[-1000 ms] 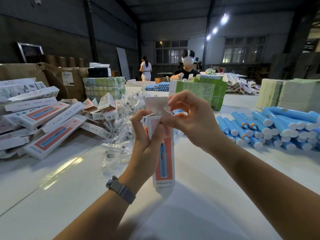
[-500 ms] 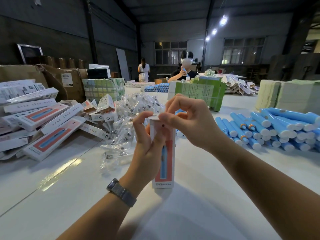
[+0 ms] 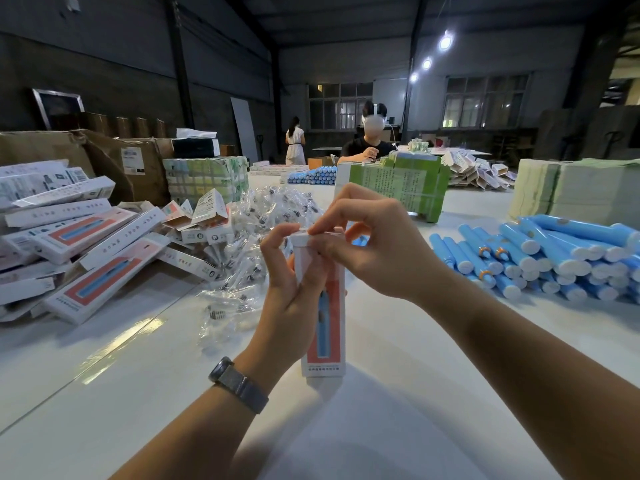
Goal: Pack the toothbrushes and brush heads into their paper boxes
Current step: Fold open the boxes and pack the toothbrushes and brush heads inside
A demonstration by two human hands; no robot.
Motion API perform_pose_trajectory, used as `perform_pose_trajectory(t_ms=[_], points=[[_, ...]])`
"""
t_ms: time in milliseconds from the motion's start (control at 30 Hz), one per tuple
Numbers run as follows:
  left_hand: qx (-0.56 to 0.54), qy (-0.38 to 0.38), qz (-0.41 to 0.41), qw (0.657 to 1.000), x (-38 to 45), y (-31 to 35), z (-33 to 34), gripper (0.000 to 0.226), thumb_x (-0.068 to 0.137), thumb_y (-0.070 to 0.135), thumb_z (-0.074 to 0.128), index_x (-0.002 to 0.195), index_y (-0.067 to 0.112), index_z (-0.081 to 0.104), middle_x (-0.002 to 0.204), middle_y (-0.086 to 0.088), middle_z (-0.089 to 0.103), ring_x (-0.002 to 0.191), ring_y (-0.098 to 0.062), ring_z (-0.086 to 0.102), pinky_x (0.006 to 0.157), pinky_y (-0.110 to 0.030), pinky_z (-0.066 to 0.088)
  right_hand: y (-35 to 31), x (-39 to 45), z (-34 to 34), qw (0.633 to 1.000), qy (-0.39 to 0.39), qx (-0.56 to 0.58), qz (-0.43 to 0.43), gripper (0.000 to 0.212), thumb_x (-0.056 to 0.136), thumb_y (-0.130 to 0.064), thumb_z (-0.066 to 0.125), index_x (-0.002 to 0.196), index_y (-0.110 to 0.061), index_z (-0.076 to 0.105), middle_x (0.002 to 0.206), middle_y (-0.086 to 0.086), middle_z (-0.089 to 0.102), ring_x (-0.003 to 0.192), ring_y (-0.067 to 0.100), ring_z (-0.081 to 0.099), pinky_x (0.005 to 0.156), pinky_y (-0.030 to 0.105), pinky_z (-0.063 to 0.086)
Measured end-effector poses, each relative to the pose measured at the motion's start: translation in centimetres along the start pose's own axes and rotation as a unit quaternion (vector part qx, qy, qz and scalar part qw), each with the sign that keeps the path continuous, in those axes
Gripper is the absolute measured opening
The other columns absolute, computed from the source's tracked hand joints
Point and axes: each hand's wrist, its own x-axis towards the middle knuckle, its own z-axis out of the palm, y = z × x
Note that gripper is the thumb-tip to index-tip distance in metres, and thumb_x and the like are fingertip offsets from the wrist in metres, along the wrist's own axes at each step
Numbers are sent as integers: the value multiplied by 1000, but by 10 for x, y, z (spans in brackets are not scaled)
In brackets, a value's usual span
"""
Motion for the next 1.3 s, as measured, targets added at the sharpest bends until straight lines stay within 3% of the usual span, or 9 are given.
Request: perform_pose_trajectory(t_ms=[200, 433, 633, 733, 833, 967, 1133, 1300], points=[[6, 0, -7, 1000, 0, 2, 2, 24, 99, 25, 43, 117, 28, 26, 92, 17, 65, 71, -17, 61, 62, -39, 55, 0, 0, -4, 1000, -9, 6, 17, 8, 86, -10, 72, 93, -11, 75, 85, -11, 55, 81, 6, 58, 66, 17, 49], [29, -12, -1, 1000, -1, 0, 1, 31, 100, 20, 42, 124, 30, 24, 94, 25, 63, 77, -7, 65, 67, -26, 58, -4, 2, -4, 1000, 26, 9, -1, 4, 84, -6, 72, 83, -9, 73, 77, -13, 59, 71, 5, 58, 61, 11, 42], [35, -27, -2, 999, -1, 4, 0, 37, 101, 21, 42, 130, 27, 20, 101, 16, 63, 82, -27, 67, 71, -40, 62, -7, 4, -11, 1000, 2, 13, -4, 8, 83, -5, 71, 81, -13, 72, 72, -13, 61, 68, 3, 58, 59, 9, 41], [27, -36, -7, 999, -2, 7, -1, 42, 100, 23, 42, 133, 32, 19, 105, 13, 64, 82, -26, 68, 74, -43, 62, -9, 6, -17, 1000, -30, 10, -4, 11, 84, -4, 72, 83, -14, 73, 73, -13, 62, 69, 6, 59, 60, 13, 45], [26, -43, -8, 999, -4, 7, 0, 42, 100, 23, 42, 133, 38, 21, 105, 16, 64, 82, -24, 68, 75, -45, 61, -10, 9, -25, 997, -72, 20, 17, 13, 84, -5, 74, 81, -17, 73, 75, -11, 63, 74, 16, 62, 66, 29, 54], [25, -54, 6, 998, -3, 8, 1, 51, 99, 22, 43, 122, 64, 25, 92, 18, 65, 74, -12, 65, 68, -32, 59, -12, 11, -39, 990, -127, 51, 37, 17, 82, -9, 76, 78, -25, 71, 74, -14, 62, 77, 17, 61, 72, 31, 56], [15, -76, 0, 997, -1, 9, 2, 56, 98, 26, 45, 119, 74, 27, 101, 28, 62, 88, -15, 69, 82, -40, 61, -14, 11, -50, 985, -158, 50, 47, 8, 83, -8, 74, 82, -16, 73, 78, -8, 64, 84, 24, 64, 75, 43, 60], [30, -88, -3, 996, -2, 11, 0, 52, 97, 31, 45, 117, 76, 28, 97, 27, 61, 86, -12, 67, 83, -40, 60, -21, 13, -55, 983, -180, -7, 25, 5, 85, -6, 73, 84, -11, 73, 78, -8, 64, 78, 19, 65, 73, 32, 59]])
